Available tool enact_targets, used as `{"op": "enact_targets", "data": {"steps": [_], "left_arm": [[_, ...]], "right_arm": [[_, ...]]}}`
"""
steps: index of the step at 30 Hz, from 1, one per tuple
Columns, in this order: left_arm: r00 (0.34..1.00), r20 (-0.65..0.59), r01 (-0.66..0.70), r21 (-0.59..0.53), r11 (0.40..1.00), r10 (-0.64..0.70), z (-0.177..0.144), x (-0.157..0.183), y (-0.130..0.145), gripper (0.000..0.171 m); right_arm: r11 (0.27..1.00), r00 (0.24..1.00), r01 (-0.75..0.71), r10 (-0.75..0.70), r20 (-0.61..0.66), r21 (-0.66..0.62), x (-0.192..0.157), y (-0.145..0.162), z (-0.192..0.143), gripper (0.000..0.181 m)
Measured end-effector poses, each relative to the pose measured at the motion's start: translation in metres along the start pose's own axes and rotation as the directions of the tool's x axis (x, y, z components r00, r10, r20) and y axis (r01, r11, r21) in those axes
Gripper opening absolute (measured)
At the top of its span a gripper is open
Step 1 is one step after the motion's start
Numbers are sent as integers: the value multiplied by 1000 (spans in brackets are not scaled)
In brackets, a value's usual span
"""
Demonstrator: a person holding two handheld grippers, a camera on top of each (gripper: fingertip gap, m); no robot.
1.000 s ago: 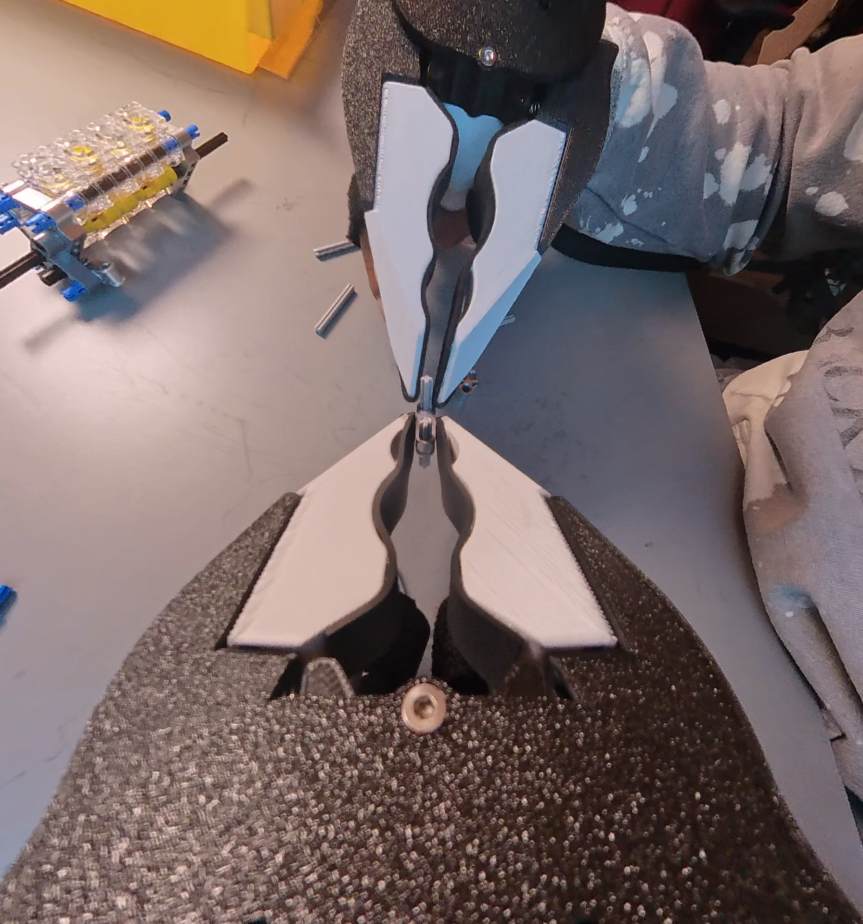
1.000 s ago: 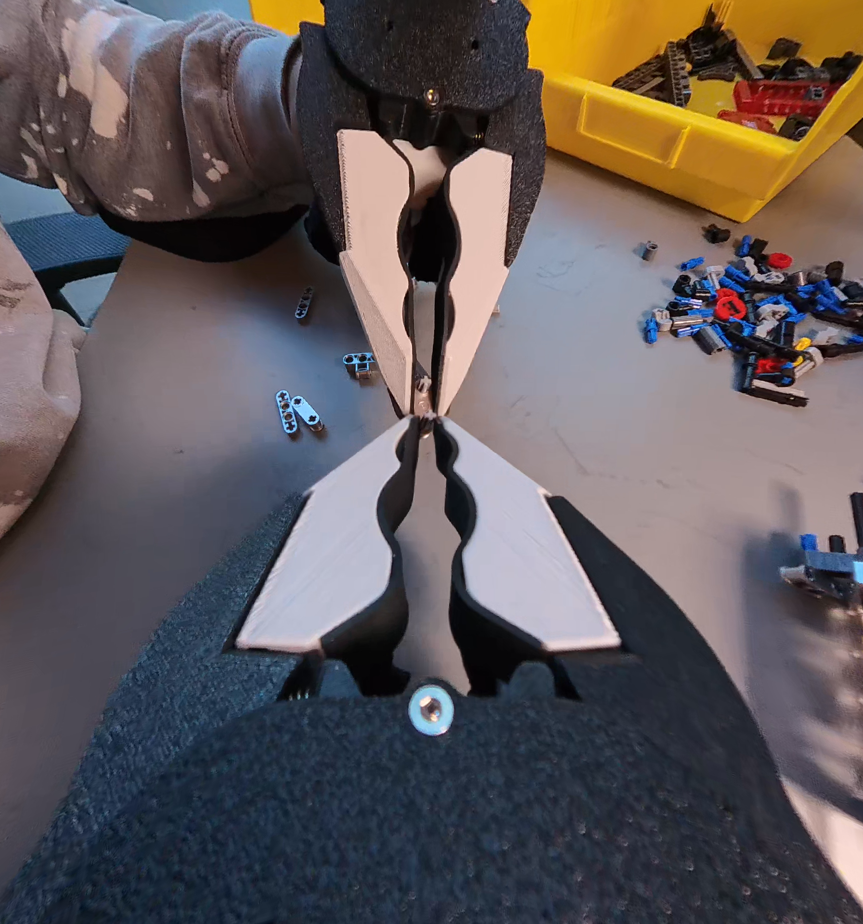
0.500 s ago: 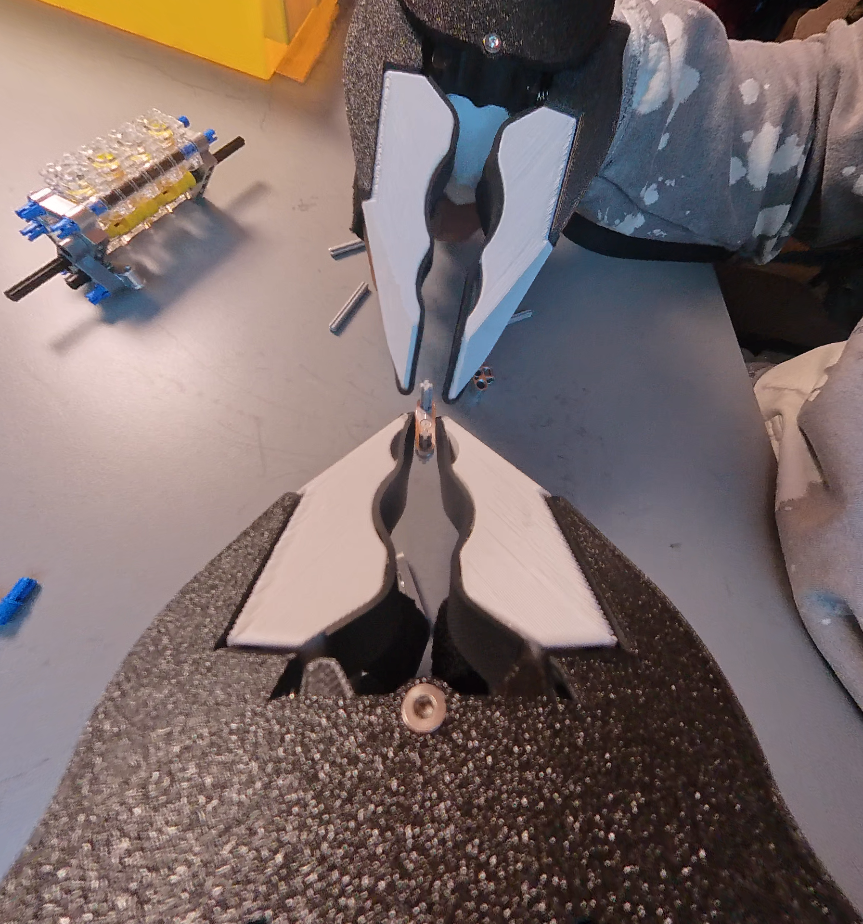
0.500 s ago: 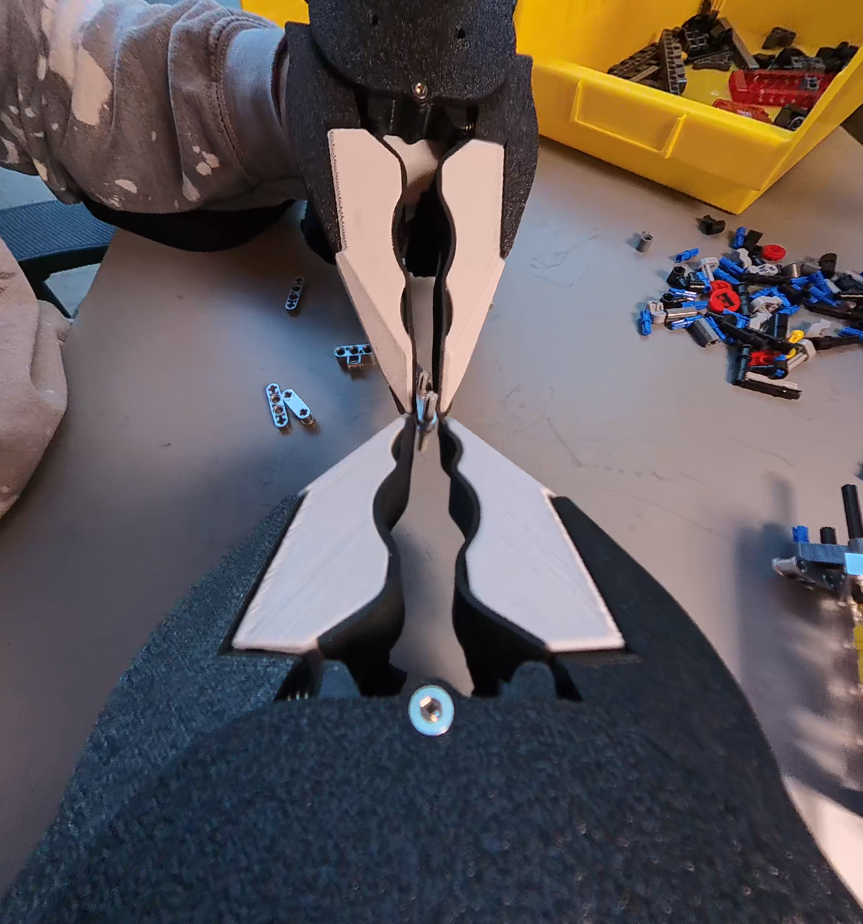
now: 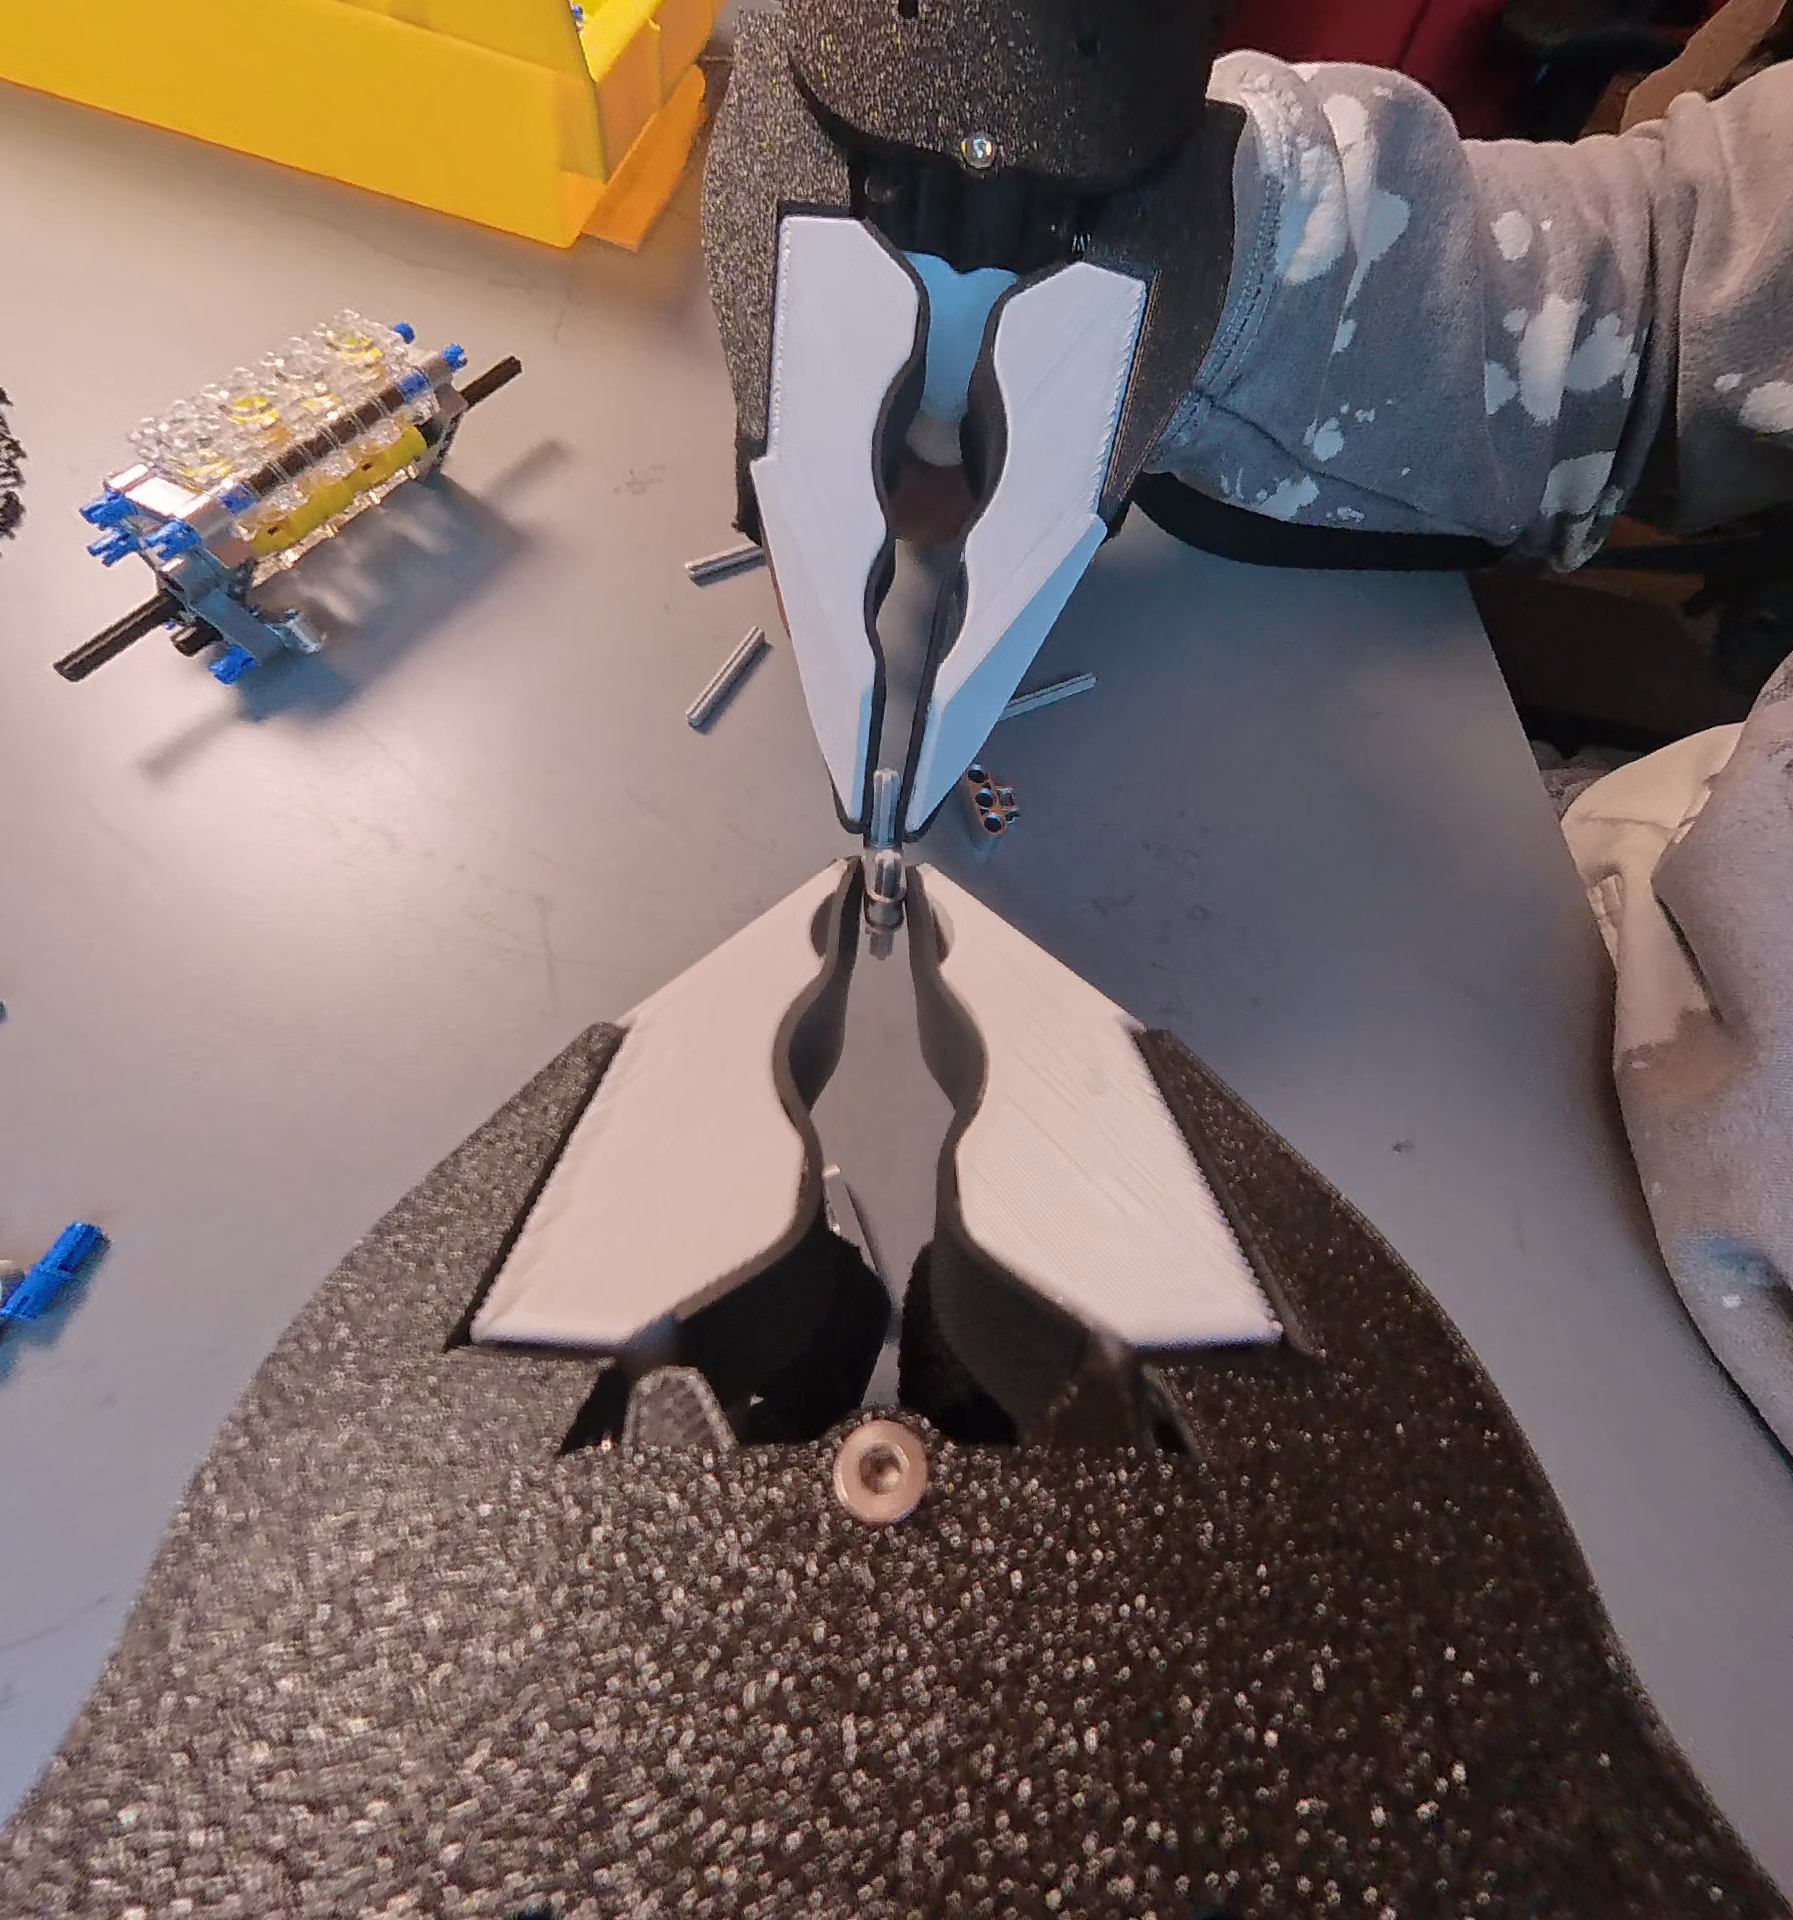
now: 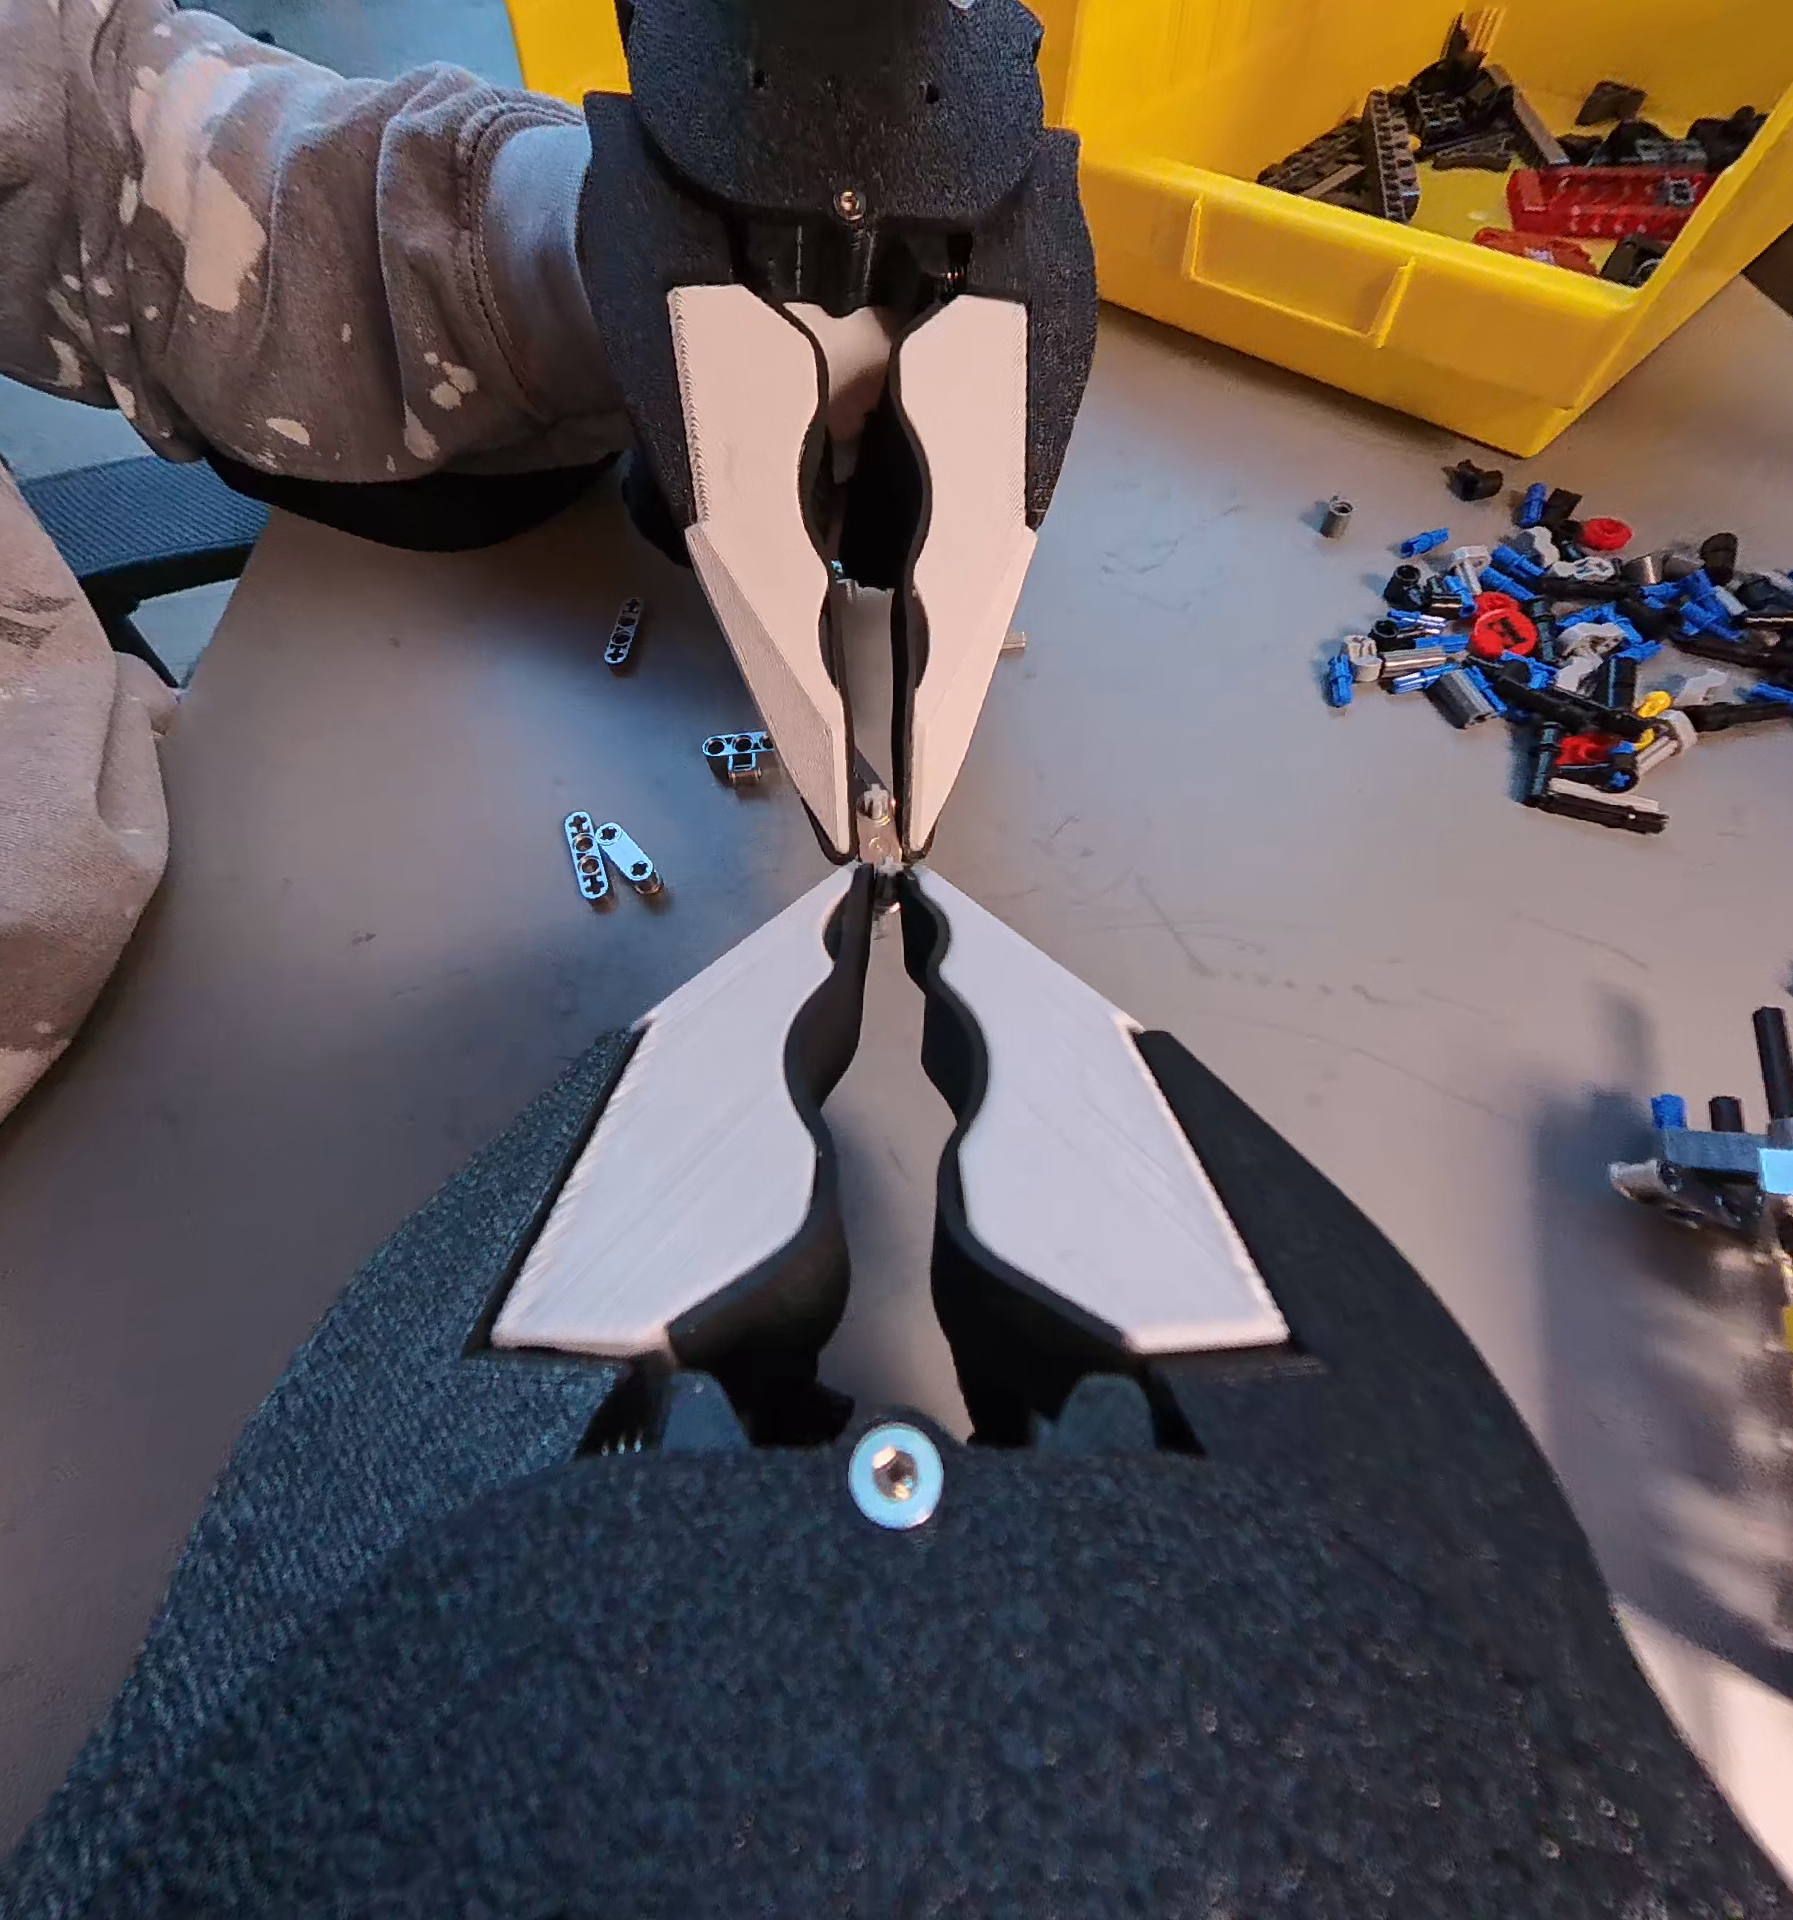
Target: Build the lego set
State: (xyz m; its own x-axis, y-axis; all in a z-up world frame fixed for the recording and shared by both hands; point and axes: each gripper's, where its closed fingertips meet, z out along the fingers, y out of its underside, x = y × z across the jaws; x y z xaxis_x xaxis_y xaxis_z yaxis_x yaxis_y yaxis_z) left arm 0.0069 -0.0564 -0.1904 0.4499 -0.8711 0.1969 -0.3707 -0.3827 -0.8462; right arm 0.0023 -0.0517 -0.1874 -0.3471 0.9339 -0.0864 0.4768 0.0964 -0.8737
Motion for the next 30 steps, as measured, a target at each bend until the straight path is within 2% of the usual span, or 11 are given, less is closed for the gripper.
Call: {"op": "enact_targets", "data": {"steps": [7,13,23,25,30], "left_arm": [[998,47,-32,-1,1000,32,3,-4,1,6],[997,61,-51,-87,995,57,14,-8,19,6],[999,13,-30,38,999,30,6,-3,0,6],[999,8,-40,43,998,40,5,-2,-1,6],[997,19,-70,-1,998,70,9,-1,5,6]], "right_arm": [[1000,999,12,-13,-33,-18,4,2,0,3],[989,996,51,-62,-68,-141,6,21,10,4],[991,995,67,-76,-72,-117,6,16,4,10],[994,996,68,-73,-50,-84,2,11,4,6],[989,995,90,-95,-38,-115,0,15,4,6]]}}
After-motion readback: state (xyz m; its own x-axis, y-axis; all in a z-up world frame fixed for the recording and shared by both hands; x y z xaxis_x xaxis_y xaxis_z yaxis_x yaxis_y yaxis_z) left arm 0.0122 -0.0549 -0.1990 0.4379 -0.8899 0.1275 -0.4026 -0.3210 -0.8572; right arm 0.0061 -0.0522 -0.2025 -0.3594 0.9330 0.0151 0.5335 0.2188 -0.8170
